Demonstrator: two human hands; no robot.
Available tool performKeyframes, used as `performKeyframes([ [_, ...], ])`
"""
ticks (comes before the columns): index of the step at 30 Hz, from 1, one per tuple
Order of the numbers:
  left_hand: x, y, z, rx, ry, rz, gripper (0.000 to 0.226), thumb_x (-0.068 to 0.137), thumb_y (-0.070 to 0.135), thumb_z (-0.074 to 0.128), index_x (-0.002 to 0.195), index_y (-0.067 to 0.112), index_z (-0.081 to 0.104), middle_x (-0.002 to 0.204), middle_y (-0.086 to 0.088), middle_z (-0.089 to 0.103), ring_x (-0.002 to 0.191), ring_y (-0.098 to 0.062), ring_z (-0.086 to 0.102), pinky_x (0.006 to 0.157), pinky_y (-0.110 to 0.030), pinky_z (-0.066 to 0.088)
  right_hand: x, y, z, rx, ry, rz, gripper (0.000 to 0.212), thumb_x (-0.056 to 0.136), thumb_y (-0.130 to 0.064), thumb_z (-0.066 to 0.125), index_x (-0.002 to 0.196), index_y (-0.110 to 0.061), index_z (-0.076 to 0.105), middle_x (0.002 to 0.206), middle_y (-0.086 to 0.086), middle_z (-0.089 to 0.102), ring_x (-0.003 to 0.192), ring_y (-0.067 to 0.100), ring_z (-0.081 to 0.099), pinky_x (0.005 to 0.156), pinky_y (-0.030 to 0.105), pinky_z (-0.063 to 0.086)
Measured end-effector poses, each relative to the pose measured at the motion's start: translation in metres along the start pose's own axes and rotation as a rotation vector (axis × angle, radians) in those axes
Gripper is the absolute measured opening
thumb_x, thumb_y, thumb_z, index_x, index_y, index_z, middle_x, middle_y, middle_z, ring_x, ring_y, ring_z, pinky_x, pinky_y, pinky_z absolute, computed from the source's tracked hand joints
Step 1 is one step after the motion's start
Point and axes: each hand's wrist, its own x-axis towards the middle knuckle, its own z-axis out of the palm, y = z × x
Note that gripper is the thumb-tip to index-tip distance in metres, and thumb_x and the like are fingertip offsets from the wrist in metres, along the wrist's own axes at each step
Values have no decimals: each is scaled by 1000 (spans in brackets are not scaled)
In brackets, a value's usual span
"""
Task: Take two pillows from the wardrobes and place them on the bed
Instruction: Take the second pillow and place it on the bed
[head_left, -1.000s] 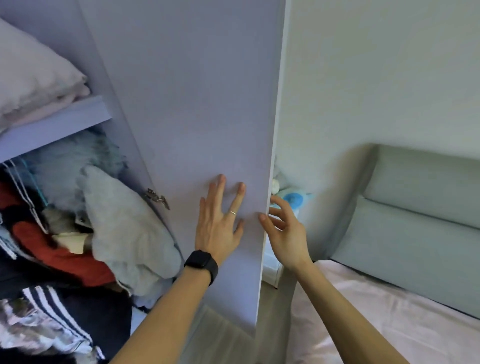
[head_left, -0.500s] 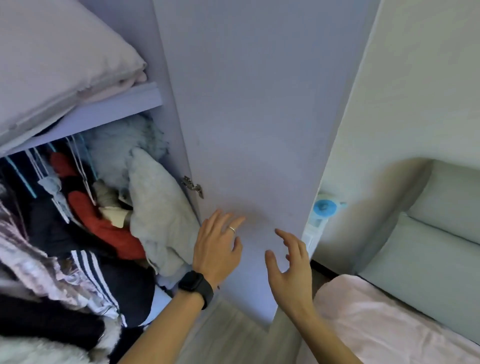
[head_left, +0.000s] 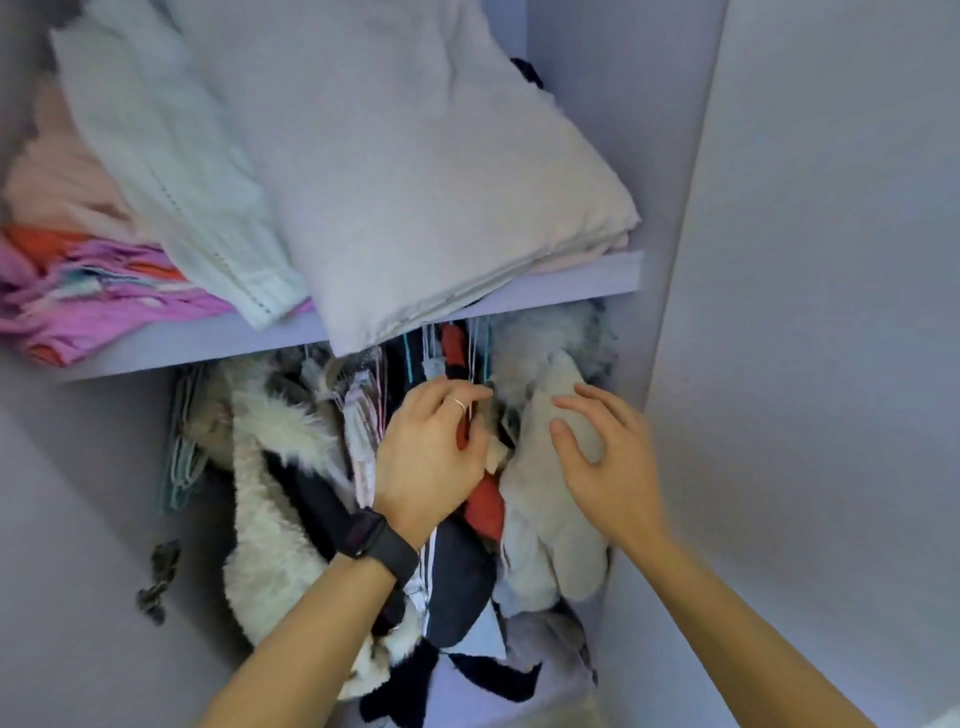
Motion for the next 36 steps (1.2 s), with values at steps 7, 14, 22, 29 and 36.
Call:
performKeyframes([
  [7, 131, 10, -96, 193, 269, -6, 33, 86, 23, 64, 118, 30, 66, 132, 7, 58, 126, -12, 45, 93, -26, 42, 161, -83, -21, 110, 76, -219, 27, 92, -30, 66, 119, -28, 67, 133, -6, 60, 128, 18, 48, 111, 30, 33],
  [14, 209, -26, -108, -68, 197, -534, 57, 87, 51, 60, 139, 36, 43, 152, -7, 29, 135, -35, 38, 113, -42, 34, 297, -80, -25, -140, -67, -11, 80, 82, -79, 39, 147, -32, 38, 153, 6, 41, 141, 34, 32, 117, 48, 24],
  [22, 232, -35, -91, -139, 116, -749, 97, 74, 84, 51, 151, 52, 2, 157, -14, 11, 140, -45, 29, 113, -54, 33, 339, -44, -11, 28, -205, 234, 133, 41, -108, 41, 149, -32, 31, 145, 4, 52, 126, 35, 52, 104, 56, 41],
  [29, 206, -24, -131, -257, 367, -636, 73, 79, 59, 70, 141, 41, 35, 137, -8, 41, 102, -24, 45, 98, -33, 40, 262, -75, -37, 321, 94, 90, 82, 67, -64, 80, 130, -23, 47, 129, 1, 60, 116, 29, 58, 90, 45, 50],
  [36, 120, -29, -109, -174, 470, -594, 65, 85, 43, 71, 140, 34, 39, 139, -9, 43, 117, -23, 45, 95, -30, 33, 146, -30, 2, 395, 154, 202, 80, 60, -76, 69, 119, -30, 44, 119, -8, 56, 114, 22, 56, 94, 45, 49],
])
